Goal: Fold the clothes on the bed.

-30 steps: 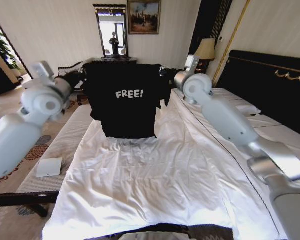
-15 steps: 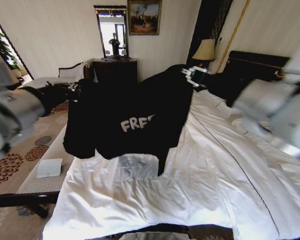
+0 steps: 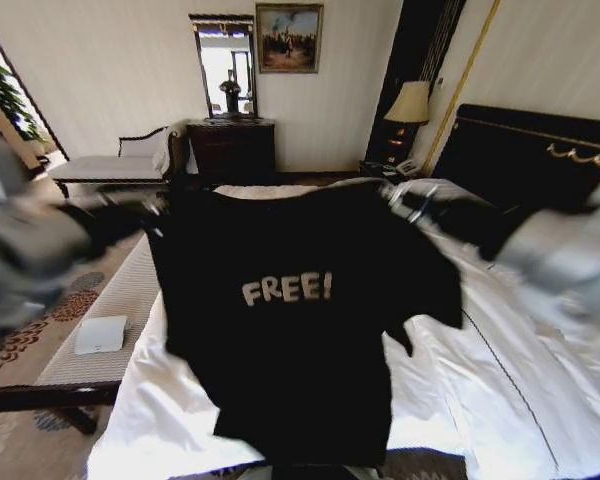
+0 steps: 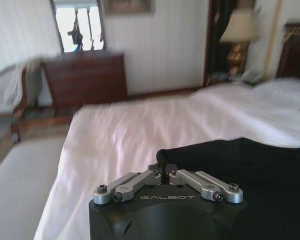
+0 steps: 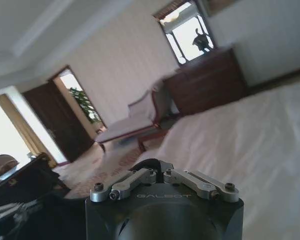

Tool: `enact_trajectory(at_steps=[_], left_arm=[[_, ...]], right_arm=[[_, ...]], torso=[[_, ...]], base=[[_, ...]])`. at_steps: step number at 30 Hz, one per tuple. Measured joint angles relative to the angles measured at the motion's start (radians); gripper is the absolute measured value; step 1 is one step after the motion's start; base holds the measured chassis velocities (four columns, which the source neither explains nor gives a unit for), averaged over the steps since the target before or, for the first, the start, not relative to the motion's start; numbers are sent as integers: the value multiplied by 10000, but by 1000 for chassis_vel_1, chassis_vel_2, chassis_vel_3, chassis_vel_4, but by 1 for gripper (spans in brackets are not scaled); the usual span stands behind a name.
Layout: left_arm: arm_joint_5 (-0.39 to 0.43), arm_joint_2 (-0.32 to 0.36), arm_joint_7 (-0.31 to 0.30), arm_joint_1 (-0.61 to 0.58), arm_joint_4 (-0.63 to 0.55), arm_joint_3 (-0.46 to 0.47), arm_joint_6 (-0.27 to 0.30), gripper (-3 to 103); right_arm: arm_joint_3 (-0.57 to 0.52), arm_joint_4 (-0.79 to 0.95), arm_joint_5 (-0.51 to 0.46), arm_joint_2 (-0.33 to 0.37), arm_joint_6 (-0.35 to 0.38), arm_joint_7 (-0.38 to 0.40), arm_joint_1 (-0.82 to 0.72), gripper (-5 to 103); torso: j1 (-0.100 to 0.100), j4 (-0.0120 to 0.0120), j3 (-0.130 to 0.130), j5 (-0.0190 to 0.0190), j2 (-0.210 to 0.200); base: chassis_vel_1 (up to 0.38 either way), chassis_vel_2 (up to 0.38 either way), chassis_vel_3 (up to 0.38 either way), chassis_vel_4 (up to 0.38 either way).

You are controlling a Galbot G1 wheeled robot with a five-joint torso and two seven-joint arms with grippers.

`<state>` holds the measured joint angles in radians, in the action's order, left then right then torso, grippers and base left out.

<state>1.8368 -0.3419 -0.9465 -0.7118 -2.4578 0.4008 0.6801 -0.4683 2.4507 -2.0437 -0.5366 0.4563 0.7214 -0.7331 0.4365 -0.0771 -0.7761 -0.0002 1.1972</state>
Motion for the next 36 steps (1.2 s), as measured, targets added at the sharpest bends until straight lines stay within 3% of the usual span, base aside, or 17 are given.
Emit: enact_trajectory(at_steps=[2,3,4,5,7,9,12,15,20,28,33,36], left_arm=[[-1132,-755,59,-67,561,-1339,2,2],[-2293,-1656,273,173,1474,-2716,-13,2],[-2879,-2169,440,421,2132,-3351,-34,2],[-2879,-2169,440,421,2132,-3351,-34,2],[-3540,-2833,613,760,3039,-4028,-46,2],[-4467,-3970,1098,1336,4766,-4979,-13,2],[-4994,-4472,1469,1551,5604,-5362,-21,2],[-6109,-5514,2299,1824,7607,-5880,-305,2],[-7014,-6404,3083,1690,8787,-5988,-682,2],[-7961,-7305,3596,1493,10056,-5908,-1152,2],[-8359,-7888,4091,2032,11442,-5821,-1464,2],[-8609,-8588,4539,2962,13075,-5999,-1709,2]], right_arm=[[874,-807,941,-645,202,-27,-179,1],[1741,-1736,1968,-1228,401,-290,-204,1],[2145,-2257,2459,-1529,460,-454,-156,1],[2145,-2257,2459,-1529,460,-454,-156,1],[2675,-3172,3188,-2003,515,-715,0,1],[3472,-4774,4425,-2709,515,-1190,352,1],[3752,-5414,4973,-3006,501,-1434,471,1],[4198,-6648,6066,-3639,420,-1974,606,1],[4546,-8255,7253,-4311,64,-2646,631,1],[4844,-10024,8469,-5086,-349,-3367,722,1],[5074,-11013,9156,-5781,-602,-3751,1065,1],[5332,-12080,9530,-6575,-788,-3947,1571,1]], torso=[[-1,5,0,0,0],[-1,6,0,-4,0],[-2,2,1,-2,0],[-2,2,1,-2,0],[-2,0,1,2,0],[2,-1,-1,4,-1],[4,0,-1,5,-1],[1,-2,0,2,0],[-4,1,3,4,2],[-3,-1,3,2,2],[-5,0,3,-1,3],[-3,2,2,2,3]], base=[[0,0,0,0],[0,0,0,0],[0,0,0,0],[0,0,0,0],[0,0,0,0],[0,0,0,0],[0,0,0,0],[0,0,0,0],[0,0,0,0],[0,0,0,0],[0,0,0,0],[0,0,0,0]])
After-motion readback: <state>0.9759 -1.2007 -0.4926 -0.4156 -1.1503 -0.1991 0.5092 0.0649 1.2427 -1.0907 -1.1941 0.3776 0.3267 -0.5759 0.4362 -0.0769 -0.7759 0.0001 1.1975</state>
